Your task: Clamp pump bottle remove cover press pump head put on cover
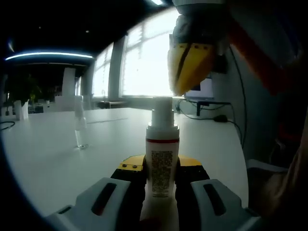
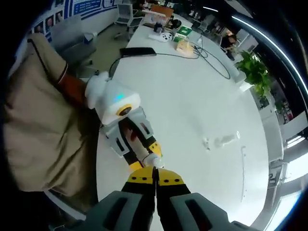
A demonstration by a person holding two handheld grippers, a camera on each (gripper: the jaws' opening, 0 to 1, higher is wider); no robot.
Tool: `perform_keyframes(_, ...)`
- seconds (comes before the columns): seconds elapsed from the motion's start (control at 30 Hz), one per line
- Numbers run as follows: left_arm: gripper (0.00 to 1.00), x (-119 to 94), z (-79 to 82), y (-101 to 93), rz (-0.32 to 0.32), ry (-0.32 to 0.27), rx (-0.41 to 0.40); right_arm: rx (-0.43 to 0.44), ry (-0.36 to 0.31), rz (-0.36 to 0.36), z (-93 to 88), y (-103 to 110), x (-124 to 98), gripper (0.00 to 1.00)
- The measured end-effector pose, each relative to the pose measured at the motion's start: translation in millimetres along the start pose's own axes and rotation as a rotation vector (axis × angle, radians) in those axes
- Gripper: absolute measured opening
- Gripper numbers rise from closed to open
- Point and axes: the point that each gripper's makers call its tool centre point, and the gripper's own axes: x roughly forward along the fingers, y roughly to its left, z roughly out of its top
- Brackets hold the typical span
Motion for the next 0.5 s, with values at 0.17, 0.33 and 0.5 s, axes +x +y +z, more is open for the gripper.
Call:
perform_keyframes(0.17,0.14,0,0.2,-2.0,-0.001,0.001,0.01,0.004,-0.025,-0.011,1.9,1,-6,0.0)
perform_keyframes(0.33,0.14,1,-0.6,-0.8,0.0,0.001,0.012,0.018,-0.07,-0.054,3.3,-3,-11,0.0)
perform_keyframes(0.5,0.14,1,0.3,-2.3,-0.001,0.002,0.013,0.037,-0.107,-0.072,-1.1,-2,-15,0.0)
